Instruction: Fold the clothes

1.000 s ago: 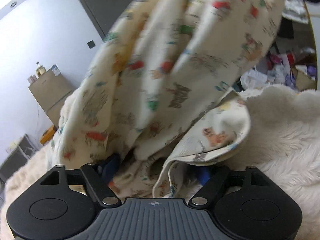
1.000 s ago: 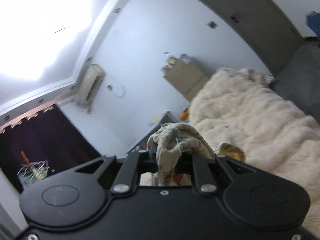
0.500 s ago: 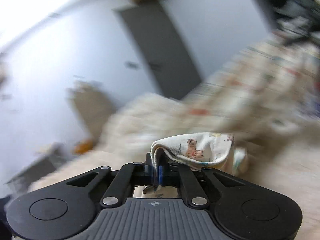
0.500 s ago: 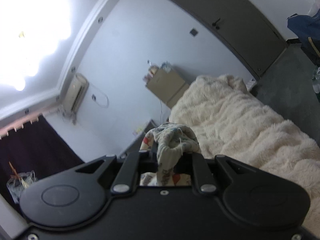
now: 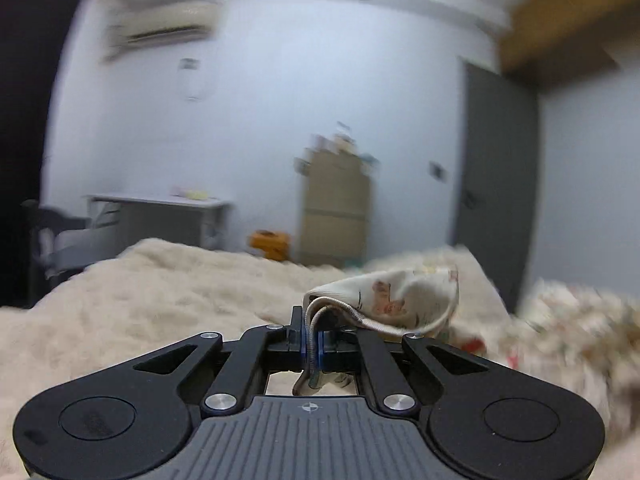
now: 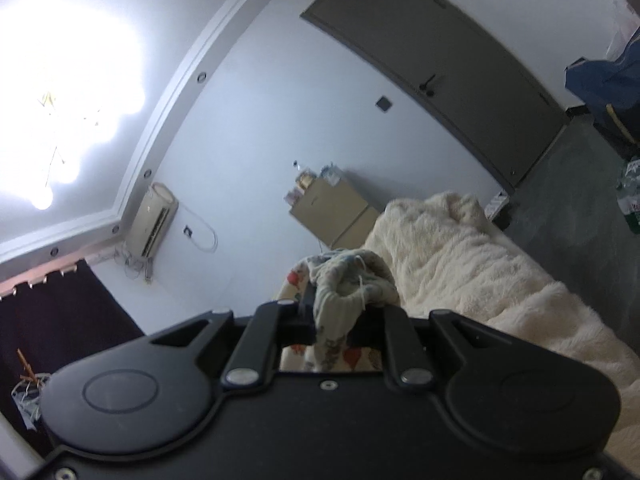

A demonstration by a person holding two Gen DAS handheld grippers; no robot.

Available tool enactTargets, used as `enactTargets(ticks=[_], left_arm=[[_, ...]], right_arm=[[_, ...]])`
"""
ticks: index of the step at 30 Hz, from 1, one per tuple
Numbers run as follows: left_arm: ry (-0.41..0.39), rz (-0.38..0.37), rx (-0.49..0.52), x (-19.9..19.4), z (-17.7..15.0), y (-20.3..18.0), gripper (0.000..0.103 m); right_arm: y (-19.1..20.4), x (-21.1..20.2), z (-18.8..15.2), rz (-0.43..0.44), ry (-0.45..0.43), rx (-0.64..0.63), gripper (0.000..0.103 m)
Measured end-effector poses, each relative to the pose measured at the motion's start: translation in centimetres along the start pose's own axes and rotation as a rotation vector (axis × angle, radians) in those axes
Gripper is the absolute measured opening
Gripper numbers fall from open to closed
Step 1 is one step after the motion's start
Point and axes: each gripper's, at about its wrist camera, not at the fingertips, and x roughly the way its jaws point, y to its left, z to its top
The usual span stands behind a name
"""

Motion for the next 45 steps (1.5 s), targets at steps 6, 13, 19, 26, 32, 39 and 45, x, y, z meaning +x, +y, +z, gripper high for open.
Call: enactTargets(ticks=[6,13,19,26,32,39,45], left_arm=[[0.095,0.217,-0.123,1.7,0.0,8.3,0.016],[0.211,0.133,-0.176,0.9,-2.4,12.8,0.031],[0.286,0.048,-0.175,0.1,-4.0,14.1,0.079],[0.518,-0.124,-0.239,6.4,-9.2,12.8,0.083],[0.668,-0.016,-0.364,9.2,-14.5,14.4,0.083],[0.685,0.005,-0.62,9.7,-18.2,16.4,0.014],[0.511,-0.032,-0.648,5.2,-14.2,16.9,0.003]], right_arm=[[-1.4,1.1,0.1,-0.012,0.048,0.014,0.011],[-1.7,3.5,-0.8,-0.126,0.202,-0.058,0.018],[-0.1,4.5,-1.0,-0.191,0.369,-0.316,0.036],[3.7,3.8,-5.7,-0.349,0.647,-0.952,0.058],[6.0,2.4,-7.5,-0.353,0.648,-1.104,0.06],[9.0,1.3,-9.7,-0.175,0.631,-1.222,0.067],[9.4,2.5,-12.5,-0.019,0.657,-1.293,0.062]])
